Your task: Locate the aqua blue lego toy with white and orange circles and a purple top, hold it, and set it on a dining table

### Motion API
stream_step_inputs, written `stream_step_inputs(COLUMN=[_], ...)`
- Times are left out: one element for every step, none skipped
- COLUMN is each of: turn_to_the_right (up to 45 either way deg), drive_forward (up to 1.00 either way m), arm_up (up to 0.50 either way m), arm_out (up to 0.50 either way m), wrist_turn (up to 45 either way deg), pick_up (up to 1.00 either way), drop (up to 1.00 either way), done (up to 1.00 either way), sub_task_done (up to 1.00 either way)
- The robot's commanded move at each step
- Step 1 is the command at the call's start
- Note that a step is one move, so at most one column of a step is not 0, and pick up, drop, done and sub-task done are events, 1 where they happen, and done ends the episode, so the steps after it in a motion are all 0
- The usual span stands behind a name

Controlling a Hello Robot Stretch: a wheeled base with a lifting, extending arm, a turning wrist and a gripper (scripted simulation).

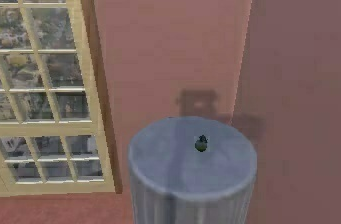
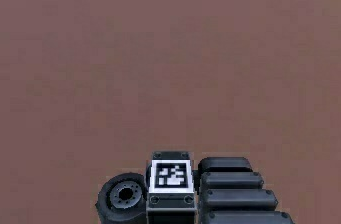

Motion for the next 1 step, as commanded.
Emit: stream_step_inputs(turn_to_the_right=[9.0], drive_forward=[0.00], arm_up=[0.00], arm_out=[0.00], wrist_turn=[0.0], pick_up=[0.00], drop=[0.00], done=[0.00], sub_task_done=[0.00])
